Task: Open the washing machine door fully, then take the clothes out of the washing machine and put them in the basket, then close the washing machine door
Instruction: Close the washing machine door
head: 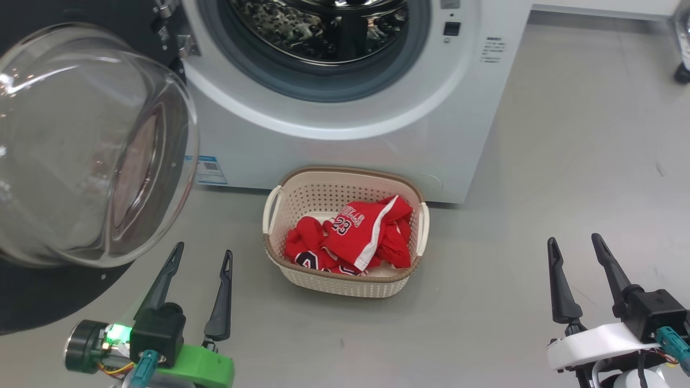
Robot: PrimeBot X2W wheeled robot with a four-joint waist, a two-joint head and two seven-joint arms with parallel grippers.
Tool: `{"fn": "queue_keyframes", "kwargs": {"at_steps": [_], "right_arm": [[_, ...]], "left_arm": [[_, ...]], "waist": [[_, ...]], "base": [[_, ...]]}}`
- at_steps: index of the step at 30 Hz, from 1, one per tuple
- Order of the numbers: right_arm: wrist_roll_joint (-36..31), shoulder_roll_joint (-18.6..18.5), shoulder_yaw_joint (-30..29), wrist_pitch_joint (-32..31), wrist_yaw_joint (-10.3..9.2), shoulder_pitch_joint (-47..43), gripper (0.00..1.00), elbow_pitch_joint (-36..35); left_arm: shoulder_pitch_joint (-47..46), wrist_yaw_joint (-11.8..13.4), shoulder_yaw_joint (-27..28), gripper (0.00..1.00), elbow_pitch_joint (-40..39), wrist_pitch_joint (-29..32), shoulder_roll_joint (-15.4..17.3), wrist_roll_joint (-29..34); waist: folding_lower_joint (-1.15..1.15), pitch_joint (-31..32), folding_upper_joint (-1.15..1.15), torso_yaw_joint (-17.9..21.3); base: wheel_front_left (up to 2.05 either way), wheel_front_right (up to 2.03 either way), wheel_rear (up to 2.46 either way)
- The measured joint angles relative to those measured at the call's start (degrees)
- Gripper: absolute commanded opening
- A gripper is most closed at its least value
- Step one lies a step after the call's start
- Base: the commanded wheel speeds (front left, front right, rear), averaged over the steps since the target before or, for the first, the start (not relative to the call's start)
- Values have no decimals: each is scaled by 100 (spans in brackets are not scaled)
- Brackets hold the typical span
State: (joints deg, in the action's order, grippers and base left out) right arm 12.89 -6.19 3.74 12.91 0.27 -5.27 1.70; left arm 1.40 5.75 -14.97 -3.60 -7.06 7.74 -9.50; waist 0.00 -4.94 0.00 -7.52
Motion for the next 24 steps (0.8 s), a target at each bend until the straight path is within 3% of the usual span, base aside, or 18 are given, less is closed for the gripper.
{"fn": "queue_keyframes", "kwargs": {"at_steps": [24], "right_arm": [[-4,-192,34,-177,16,1,100,-160]], "left_arm": [[2,48,131,100,130,-159,-270,8]], "waist": [[0,-135,0,-1761]], "base": [[0,0,0]]}}
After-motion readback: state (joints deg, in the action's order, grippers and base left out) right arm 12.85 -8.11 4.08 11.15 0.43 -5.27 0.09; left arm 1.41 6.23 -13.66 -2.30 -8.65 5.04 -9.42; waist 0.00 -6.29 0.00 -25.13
